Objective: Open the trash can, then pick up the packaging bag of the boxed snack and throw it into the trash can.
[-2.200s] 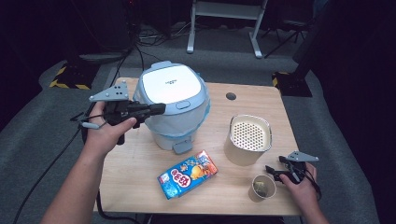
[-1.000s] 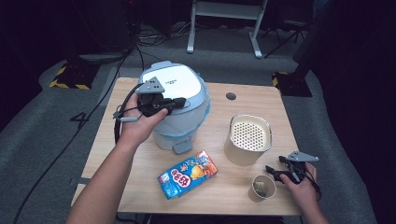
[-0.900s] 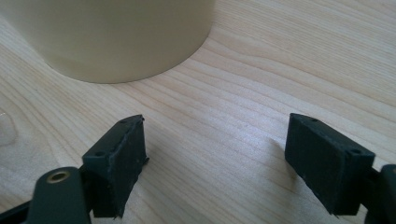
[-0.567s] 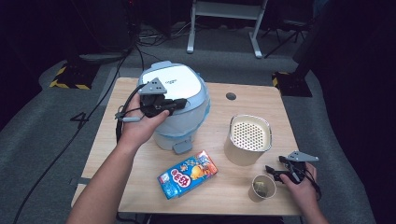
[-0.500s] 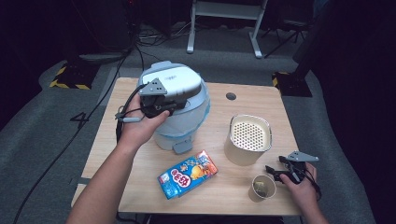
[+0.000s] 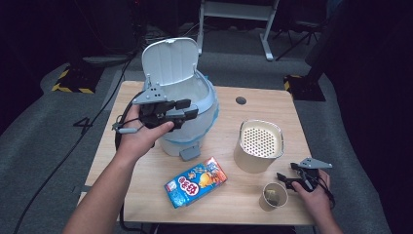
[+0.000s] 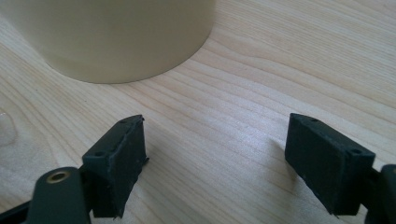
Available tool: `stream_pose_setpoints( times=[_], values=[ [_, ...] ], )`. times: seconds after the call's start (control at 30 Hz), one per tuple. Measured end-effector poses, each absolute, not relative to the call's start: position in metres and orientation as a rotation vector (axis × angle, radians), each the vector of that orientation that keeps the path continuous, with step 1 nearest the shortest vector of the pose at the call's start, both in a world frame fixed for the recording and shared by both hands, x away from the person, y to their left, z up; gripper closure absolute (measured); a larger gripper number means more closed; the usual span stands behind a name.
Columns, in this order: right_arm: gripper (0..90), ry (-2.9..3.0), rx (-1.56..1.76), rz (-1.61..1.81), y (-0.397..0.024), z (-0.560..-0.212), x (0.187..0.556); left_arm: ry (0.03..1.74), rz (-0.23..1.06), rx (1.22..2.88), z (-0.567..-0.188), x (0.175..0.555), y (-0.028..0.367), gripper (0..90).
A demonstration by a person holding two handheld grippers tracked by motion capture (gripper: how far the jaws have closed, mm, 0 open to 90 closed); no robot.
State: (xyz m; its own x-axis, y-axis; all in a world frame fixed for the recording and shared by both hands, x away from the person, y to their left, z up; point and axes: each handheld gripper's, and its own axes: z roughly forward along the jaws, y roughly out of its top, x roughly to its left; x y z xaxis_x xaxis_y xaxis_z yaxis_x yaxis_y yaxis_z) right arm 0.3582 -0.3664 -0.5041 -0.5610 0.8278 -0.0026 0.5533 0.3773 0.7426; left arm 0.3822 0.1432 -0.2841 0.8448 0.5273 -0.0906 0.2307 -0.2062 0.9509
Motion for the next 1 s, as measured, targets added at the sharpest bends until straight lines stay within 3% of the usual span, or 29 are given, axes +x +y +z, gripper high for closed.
stream_pose_setpoints(
  times=[0.23,0.53,1.0],
  values=[
    [20.6,2.268,1.201,1.007,-0.366,-0.504,0.358,0.556,0.313,1.839,-0.29,0.36,0.153,42.2],
    [20.6,2.27,1.2,1.008,-0.366,-0.504,0.358,0.59,0.322,1.882,-0.317,0.336,0.171,41.3],
    [20.5,2.273,1.197,1.008,-0.366,-0.504,0.359,0.746,0.206,1.966,-0.42,0.313,0.186,41.2]
  ],
)
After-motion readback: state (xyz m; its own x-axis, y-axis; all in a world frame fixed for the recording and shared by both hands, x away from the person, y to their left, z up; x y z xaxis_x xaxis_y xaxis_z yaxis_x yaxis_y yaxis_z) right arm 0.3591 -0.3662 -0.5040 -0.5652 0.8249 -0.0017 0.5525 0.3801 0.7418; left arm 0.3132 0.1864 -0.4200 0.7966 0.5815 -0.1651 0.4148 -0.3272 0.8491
